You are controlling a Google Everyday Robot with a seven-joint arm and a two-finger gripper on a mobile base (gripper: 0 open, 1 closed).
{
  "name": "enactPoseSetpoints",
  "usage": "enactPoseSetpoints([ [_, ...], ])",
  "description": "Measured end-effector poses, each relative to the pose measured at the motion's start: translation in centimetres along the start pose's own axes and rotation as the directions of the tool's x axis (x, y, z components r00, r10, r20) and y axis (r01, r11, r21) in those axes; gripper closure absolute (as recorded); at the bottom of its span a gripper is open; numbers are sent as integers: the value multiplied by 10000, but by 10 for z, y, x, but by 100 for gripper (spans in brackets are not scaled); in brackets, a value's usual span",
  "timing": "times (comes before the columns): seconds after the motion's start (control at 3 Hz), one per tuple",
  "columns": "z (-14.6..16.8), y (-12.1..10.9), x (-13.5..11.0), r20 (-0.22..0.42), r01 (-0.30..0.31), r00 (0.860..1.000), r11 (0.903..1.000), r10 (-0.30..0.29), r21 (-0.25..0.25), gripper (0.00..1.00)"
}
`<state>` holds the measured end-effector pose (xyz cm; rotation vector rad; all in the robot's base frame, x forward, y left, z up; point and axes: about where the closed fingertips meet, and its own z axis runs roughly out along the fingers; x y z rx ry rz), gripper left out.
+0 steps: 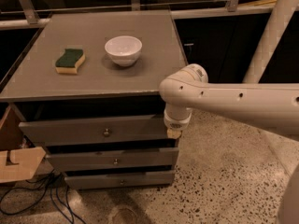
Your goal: Close top drawer
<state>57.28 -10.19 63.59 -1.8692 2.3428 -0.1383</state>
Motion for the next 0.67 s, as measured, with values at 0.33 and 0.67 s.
enactPoseSetpoints([
  [0.33, -24, 52, 66, -438, -395, 9984, 9946, 355, -959, 97],
  [0.67, -22, 48, 60, -402, -354, 9987, 9954, 320, -889, 74],
])
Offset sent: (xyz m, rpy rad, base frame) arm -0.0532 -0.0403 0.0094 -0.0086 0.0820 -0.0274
